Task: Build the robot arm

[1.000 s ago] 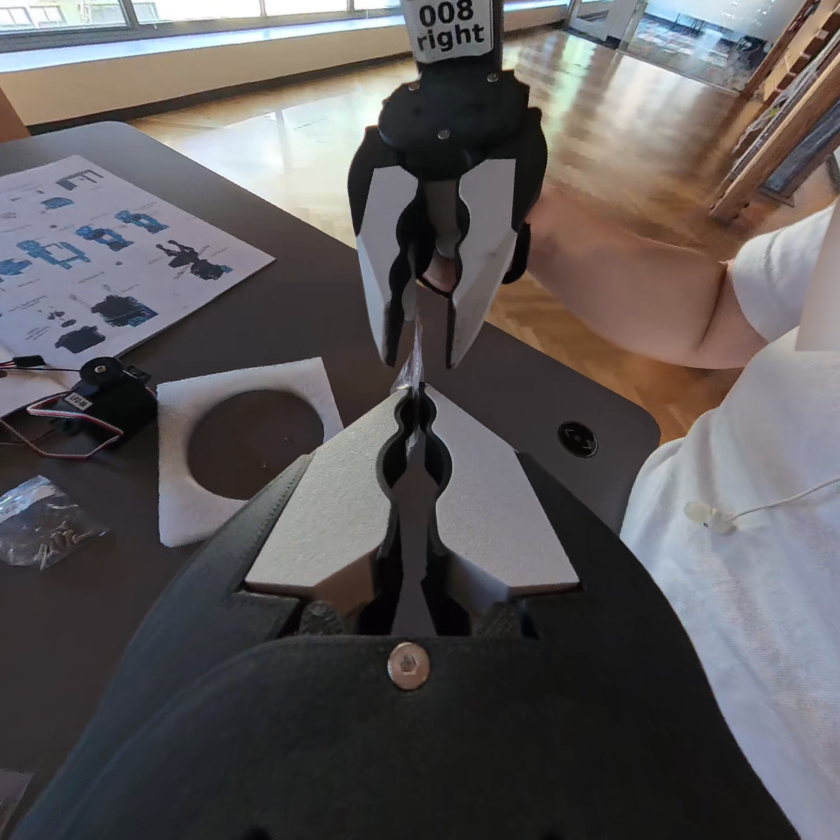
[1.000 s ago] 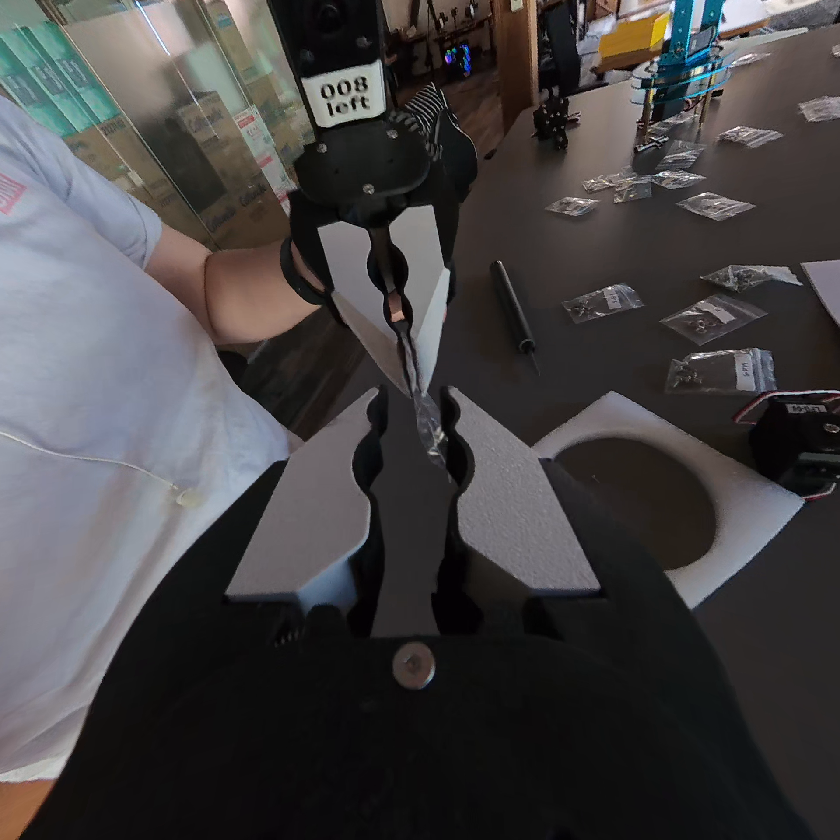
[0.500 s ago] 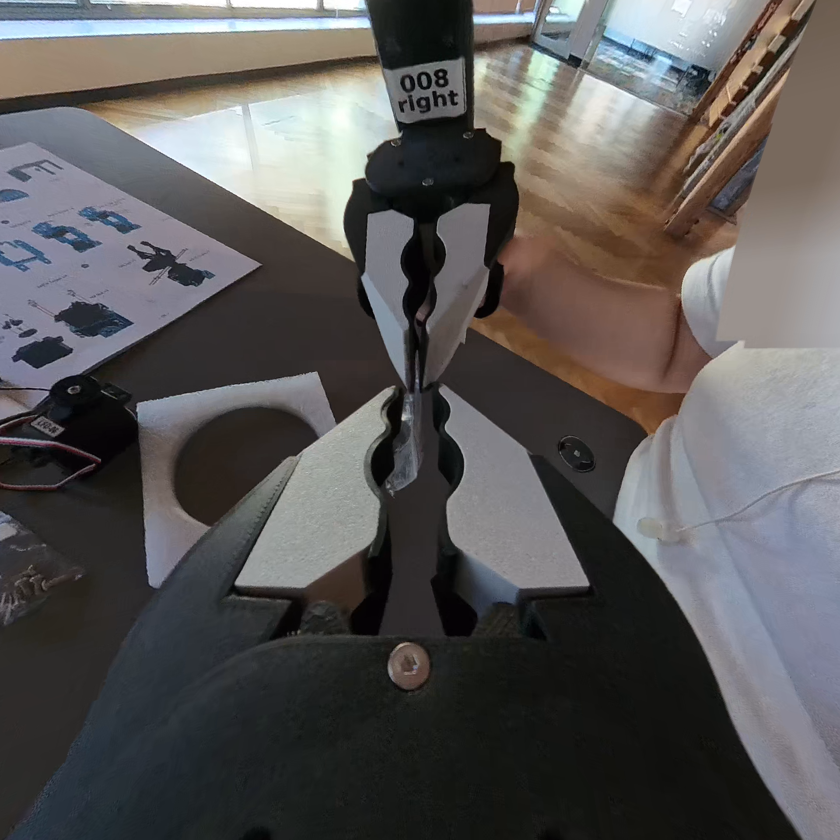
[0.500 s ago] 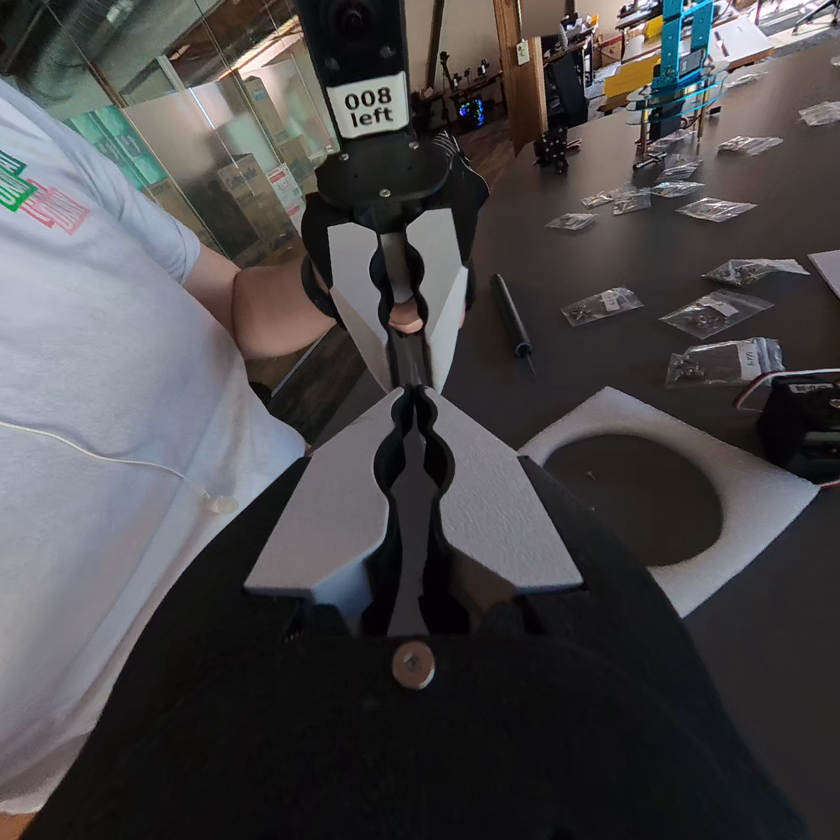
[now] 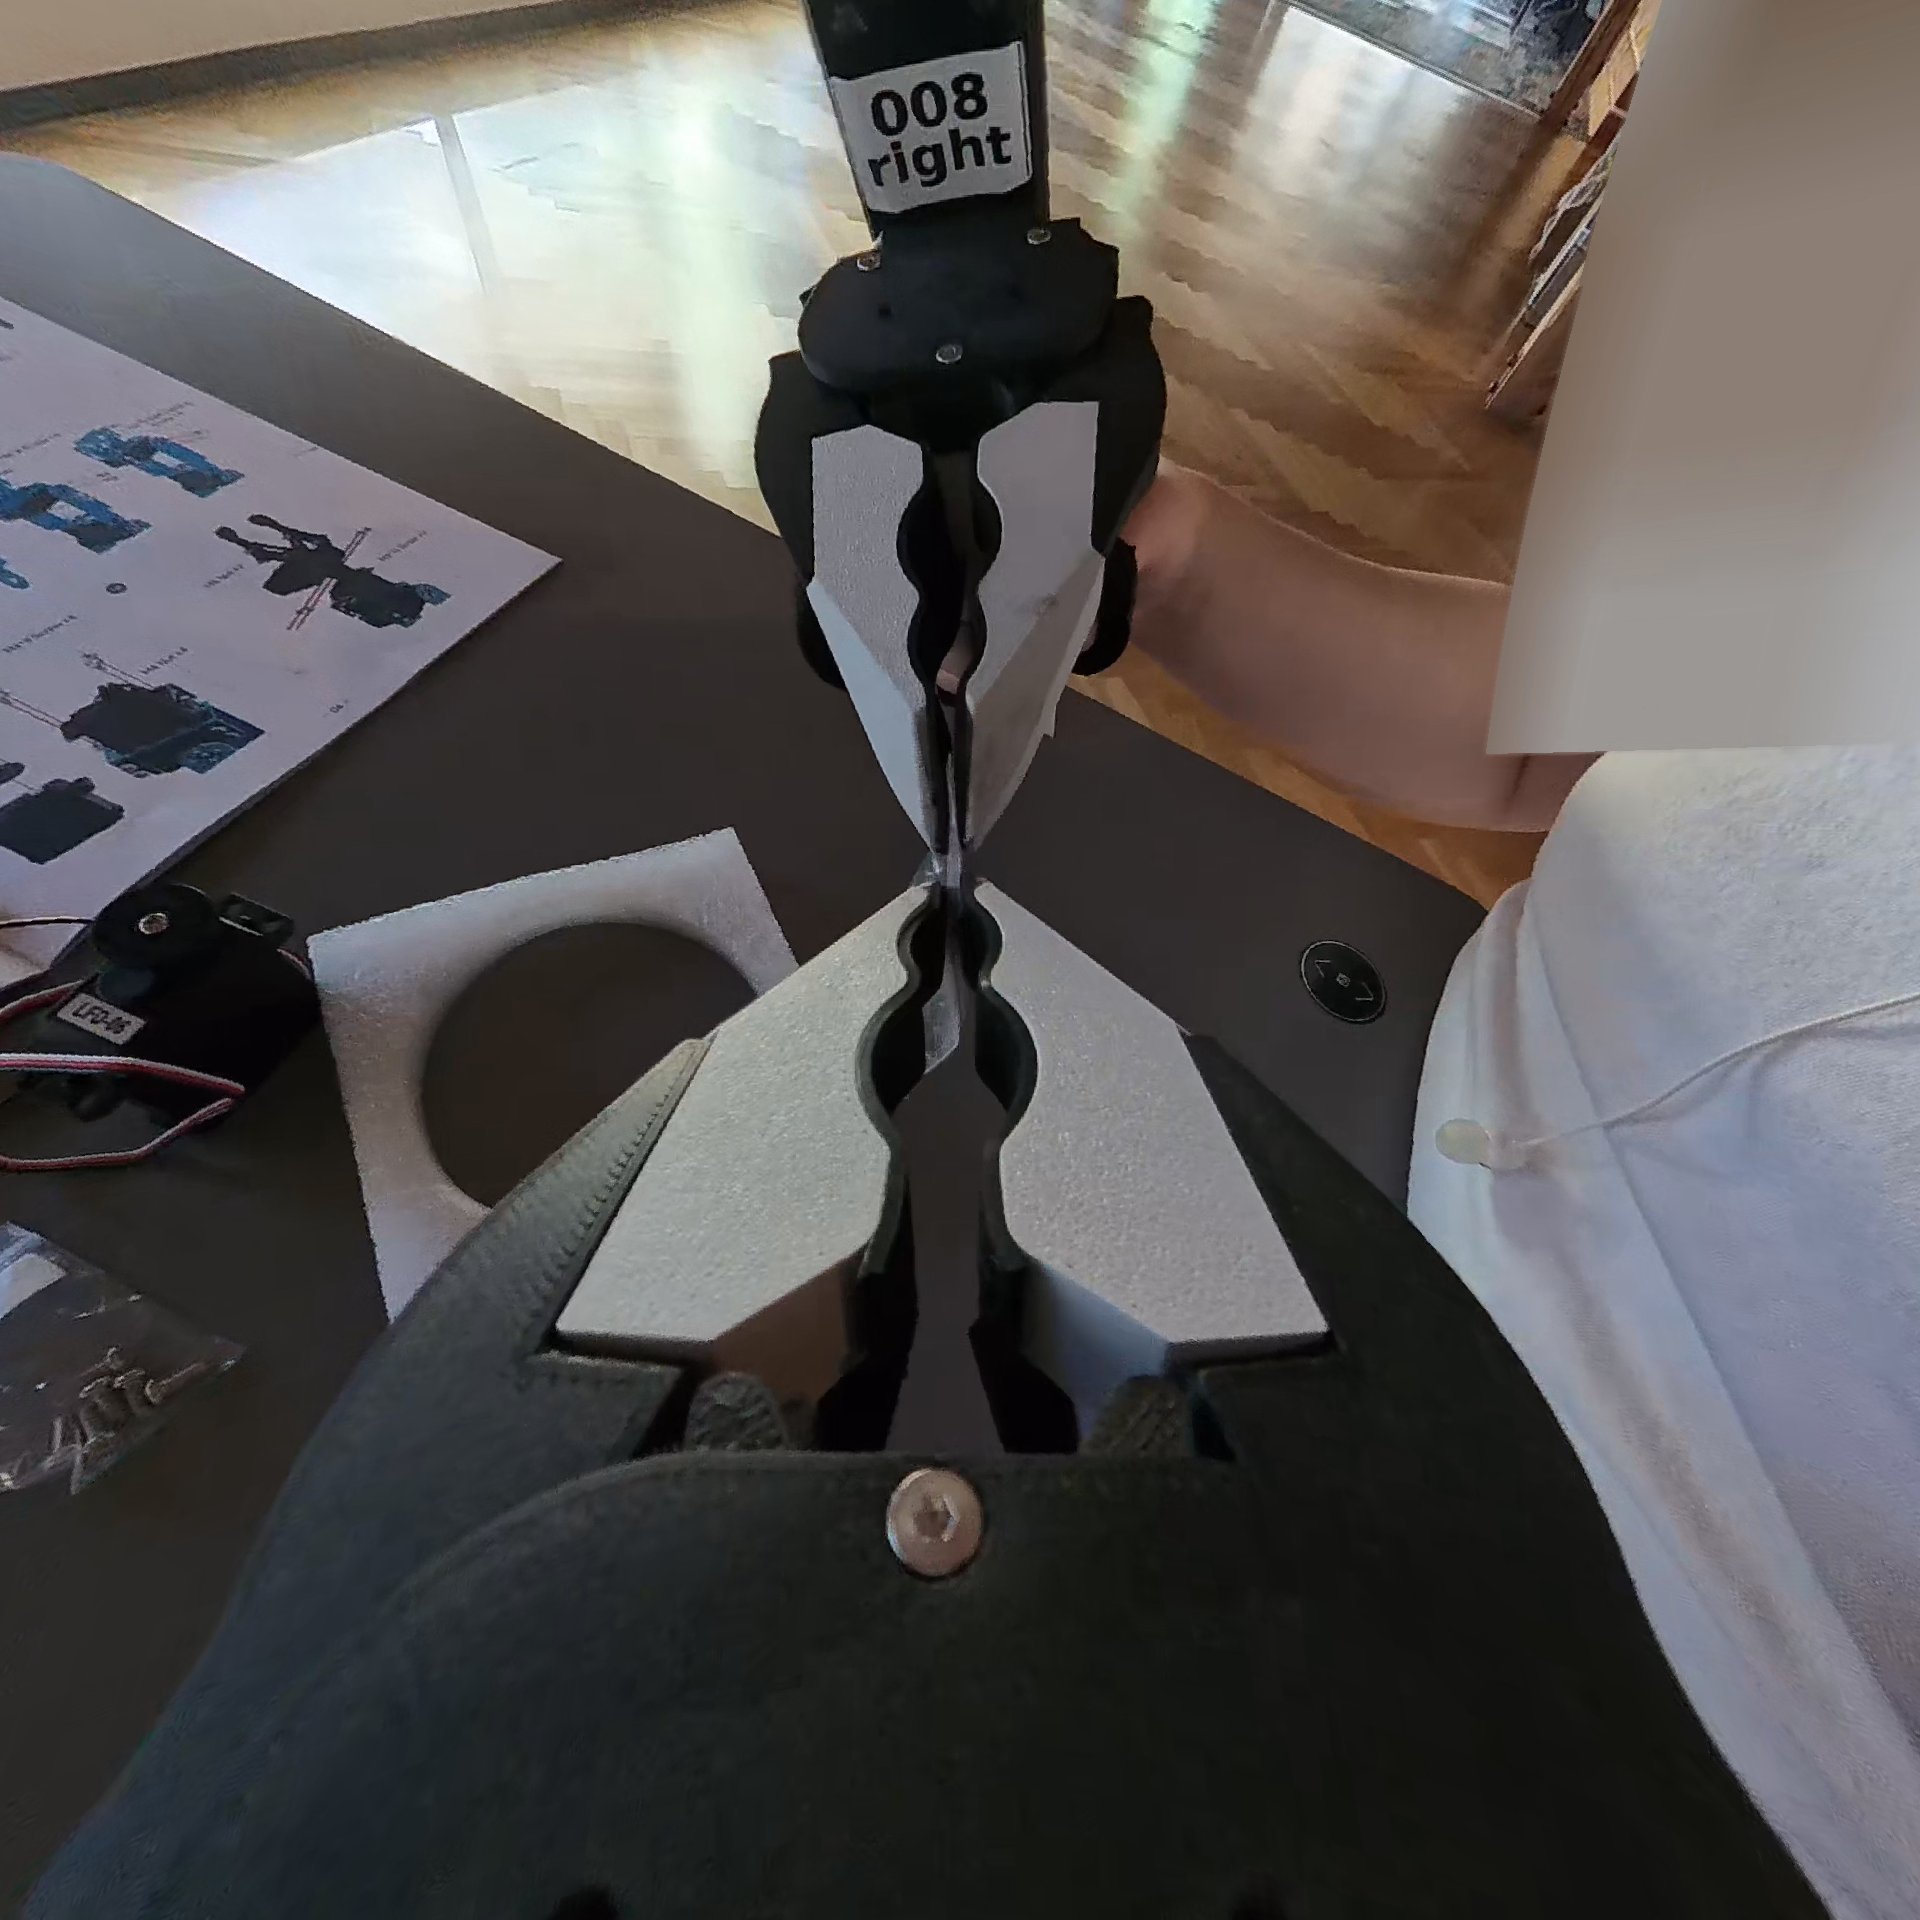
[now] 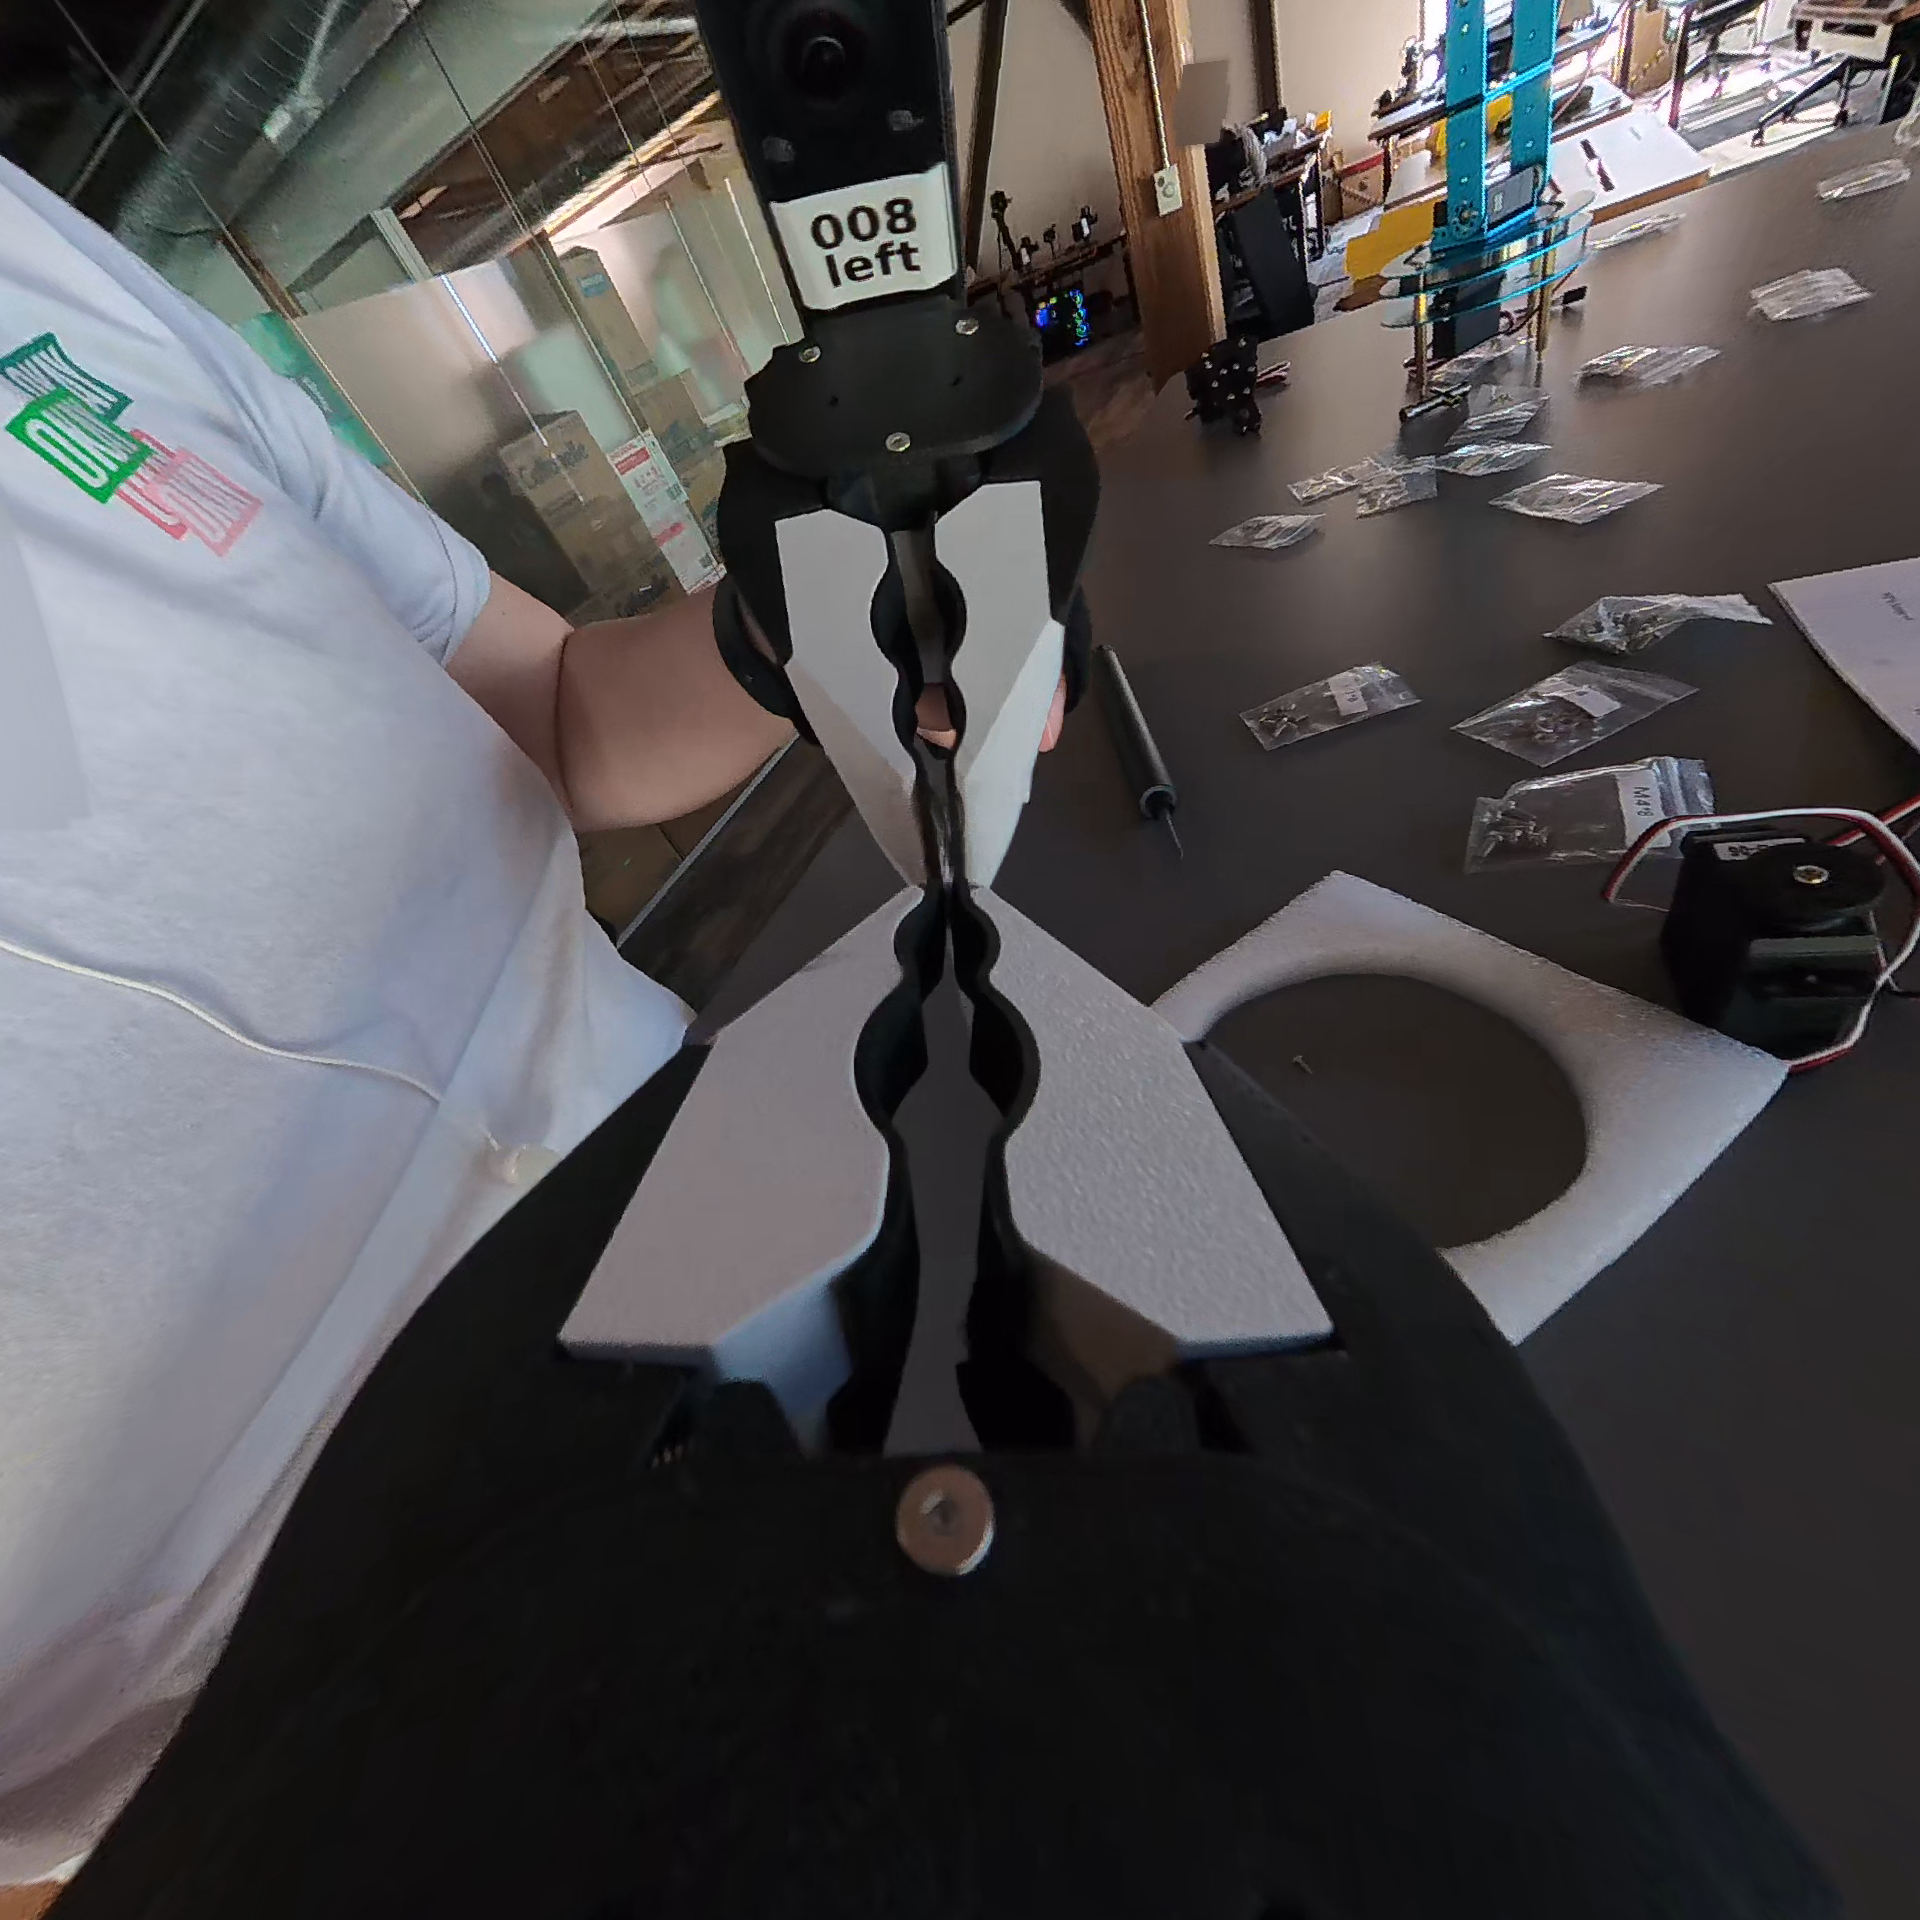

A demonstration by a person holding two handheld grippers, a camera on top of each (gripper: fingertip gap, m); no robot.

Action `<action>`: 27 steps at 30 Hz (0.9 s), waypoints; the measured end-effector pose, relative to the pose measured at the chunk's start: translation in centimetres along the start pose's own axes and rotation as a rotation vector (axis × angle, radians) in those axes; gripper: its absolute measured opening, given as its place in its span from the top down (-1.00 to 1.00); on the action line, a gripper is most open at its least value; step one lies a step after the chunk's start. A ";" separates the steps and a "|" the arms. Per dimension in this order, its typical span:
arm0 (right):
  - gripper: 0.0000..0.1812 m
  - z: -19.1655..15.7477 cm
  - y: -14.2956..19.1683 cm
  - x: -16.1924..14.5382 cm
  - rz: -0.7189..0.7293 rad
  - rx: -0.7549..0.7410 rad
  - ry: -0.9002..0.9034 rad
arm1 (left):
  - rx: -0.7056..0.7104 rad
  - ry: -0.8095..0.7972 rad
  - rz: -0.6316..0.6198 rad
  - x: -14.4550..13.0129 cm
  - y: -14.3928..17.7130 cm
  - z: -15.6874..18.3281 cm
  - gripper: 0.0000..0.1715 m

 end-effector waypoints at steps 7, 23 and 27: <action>1.00 0.1 -0.4 0.0 -0.016 0.002 -0.003 | 0.011 0.008 0.001 -0.2 0.3 0.1 1.00; 1.00 -5.0 -6.8 1.6 -0.194 0.025 0.112 | 0.104 0.034 0.069 -1.9 6.1 5.5 1.00; 1.00 -6.3 -10.2 2.0 -0.223 0.048 0.128 | 0.134 0.074 0.079 -3.6 9.7 7.1 0.99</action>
Point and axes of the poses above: each gripper's, where its closed fingertips meet, y back along the fingers, x out of its top, z = x × y across the jaws, the point moved 7 cm from there along y, back along the fingers, and after that the axes turned 9 degrees about -y, right-handed, at the moved point
